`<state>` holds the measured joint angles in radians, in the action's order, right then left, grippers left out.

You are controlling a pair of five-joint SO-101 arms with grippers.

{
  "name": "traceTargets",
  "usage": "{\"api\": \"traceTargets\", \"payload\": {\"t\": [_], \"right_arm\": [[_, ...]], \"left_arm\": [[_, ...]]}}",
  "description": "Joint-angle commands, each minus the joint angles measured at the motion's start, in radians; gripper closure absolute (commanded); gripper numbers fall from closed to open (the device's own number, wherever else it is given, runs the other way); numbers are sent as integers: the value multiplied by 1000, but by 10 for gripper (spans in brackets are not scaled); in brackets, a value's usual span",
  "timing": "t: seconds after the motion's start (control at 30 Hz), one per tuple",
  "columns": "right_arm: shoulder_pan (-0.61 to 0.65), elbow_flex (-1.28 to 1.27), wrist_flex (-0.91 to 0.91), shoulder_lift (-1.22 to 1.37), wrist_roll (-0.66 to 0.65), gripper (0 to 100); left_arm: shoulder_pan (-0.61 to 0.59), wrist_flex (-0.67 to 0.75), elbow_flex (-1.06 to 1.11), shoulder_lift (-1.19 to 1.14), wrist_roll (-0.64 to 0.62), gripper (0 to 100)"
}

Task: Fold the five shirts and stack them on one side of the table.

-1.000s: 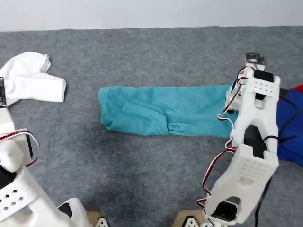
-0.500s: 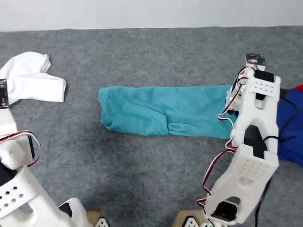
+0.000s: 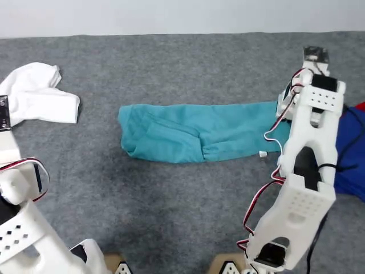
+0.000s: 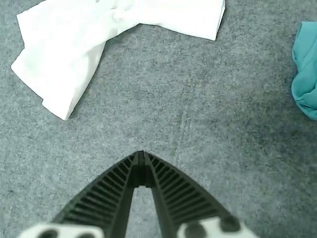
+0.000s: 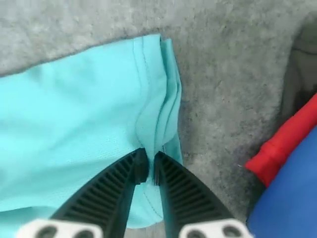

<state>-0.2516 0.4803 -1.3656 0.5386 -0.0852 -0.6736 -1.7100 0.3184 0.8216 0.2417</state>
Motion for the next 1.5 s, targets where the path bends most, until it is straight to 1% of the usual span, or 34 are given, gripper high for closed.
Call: {"api": "traceTargets", "payload": {"t": [0.0,0.13,0.27,0.33,0.5,0.63,0.97,1.1,1.3,1.47], "right_arm": [[2,61,28,16,0,977],[1,61,33,96,-2,957],[-4,64,-1,137,2,852],[-12,89,-35,124,5,817],[-8,169,-102,71,3,813],[8,181,-102,51,0,815],[1,183,48,251,-2,816],[-10,183,76,259,-2,816],[-1,293,-8,185,-2,816],[22,347,8,173,-2,816]], "left_arm": [[0,23,-4,8,0,997],[0,23,-4,12,2,997],[0,23,-4,12,2,997],[0,23,-4,12,2,997],[0,23,-4,6,2,997],[0,23,-4,6,2,997],[0,23,-4,12,2,997],[0,23,-4,12,2,997],[0,23,-4,12,2,997],[0,23,-4,12,0,997]]}}
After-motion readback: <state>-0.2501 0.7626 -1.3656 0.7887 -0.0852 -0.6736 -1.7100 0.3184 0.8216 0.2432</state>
